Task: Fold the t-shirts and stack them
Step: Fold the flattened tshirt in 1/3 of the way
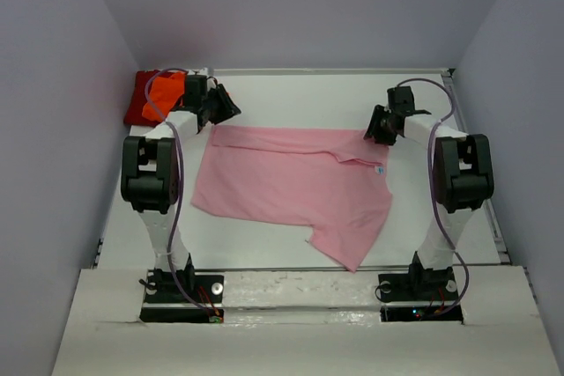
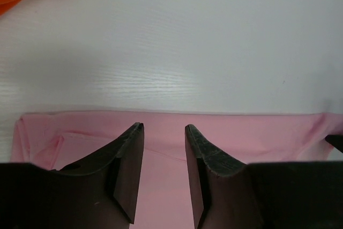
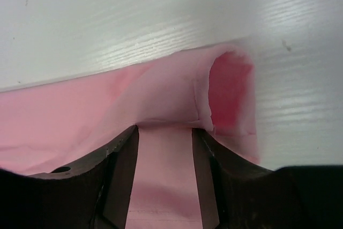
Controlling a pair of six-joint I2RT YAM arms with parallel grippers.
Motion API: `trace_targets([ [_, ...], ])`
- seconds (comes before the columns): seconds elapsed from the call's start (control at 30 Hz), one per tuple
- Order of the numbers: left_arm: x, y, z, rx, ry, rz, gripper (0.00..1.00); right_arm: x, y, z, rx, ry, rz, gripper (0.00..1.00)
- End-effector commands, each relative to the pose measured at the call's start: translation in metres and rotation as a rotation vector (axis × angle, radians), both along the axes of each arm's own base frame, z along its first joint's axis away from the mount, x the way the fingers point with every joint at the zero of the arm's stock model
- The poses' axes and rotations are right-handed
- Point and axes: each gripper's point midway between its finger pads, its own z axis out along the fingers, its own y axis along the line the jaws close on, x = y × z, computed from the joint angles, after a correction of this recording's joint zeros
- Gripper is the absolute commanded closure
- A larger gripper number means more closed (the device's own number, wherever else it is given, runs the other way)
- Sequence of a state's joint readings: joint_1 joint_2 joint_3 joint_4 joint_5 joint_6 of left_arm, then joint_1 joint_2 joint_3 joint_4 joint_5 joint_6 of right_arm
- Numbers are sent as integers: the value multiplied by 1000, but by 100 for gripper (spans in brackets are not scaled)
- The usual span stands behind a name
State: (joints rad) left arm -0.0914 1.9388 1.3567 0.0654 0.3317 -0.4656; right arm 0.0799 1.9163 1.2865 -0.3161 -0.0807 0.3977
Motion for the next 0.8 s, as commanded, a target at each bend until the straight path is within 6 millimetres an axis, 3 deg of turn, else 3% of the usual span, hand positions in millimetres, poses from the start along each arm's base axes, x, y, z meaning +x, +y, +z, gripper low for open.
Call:
trace_targets([
  [0.0,23,-2,19,9,-78,-33,54,29,0,15,-17,-35,-23,50],
  [0.13,28,-3,-11,20,-11,-48,54,43,1,11,-21,-19,-25,50],
  [0.3,30,-4,-30,21,36,-54,54,49,-11,11,-40,-10,-36,50],
  [0.43,29,-2,-44,42,62,-57,54,47,-13,30,-52,-47,-38,51],
  [0.57,10,2,-65,60,133,-45,54,45,-16,55,-61,-97,-46,51],
  [0.63,6,3,-60,68,129,-41,55,47,-16,63,-63,-114,-43,50],
  [0.77,-7,4,-48,81,131,-41,55,47,-14,59,-53,-100,-37,51],
])
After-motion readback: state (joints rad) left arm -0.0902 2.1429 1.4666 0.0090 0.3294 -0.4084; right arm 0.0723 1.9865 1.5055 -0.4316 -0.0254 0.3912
